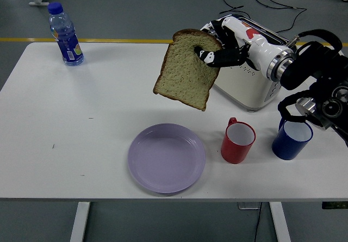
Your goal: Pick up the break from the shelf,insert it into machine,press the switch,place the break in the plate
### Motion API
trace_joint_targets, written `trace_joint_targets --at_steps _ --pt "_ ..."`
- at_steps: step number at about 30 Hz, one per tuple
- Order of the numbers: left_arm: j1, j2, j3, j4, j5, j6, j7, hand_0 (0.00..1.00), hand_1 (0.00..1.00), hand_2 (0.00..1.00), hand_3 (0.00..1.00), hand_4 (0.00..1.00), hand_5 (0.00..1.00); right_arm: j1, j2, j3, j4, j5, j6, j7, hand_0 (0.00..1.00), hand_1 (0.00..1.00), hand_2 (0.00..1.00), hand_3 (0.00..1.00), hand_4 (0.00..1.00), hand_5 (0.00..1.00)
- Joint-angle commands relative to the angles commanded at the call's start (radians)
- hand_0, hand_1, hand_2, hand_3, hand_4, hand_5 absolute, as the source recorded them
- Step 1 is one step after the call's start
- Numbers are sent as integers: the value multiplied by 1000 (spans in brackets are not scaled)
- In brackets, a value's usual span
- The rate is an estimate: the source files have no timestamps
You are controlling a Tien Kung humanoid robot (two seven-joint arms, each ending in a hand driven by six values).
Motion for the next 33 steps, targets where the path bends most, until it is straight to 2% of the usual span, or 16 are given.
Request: trace_joint_targets --at_steps 6,14,20,33 --pt "3 -1 -8 0 13 -2 1 653 589 594 604 329 948 -43 27 -77 10 35 -12 7 239 291 370 493 483 2" --pt "8 -2 -13 0 24 -3 2 653 590 594 604 329 948 -97 79 -168 -30 42 -26 16 234 289 368 493 481 2" --pt "10 -3 -17 0 31 -3 2 653 590 595 604 328 948 -135 116 -194 -61 52 -36 28 234 285 367 493 478 2" --pt "0 -5 -3 0 12 -2 -1 653 590 595 604 328 947 -164 193 -205 -145 58 -56 49 224 280 363 493 478 2"
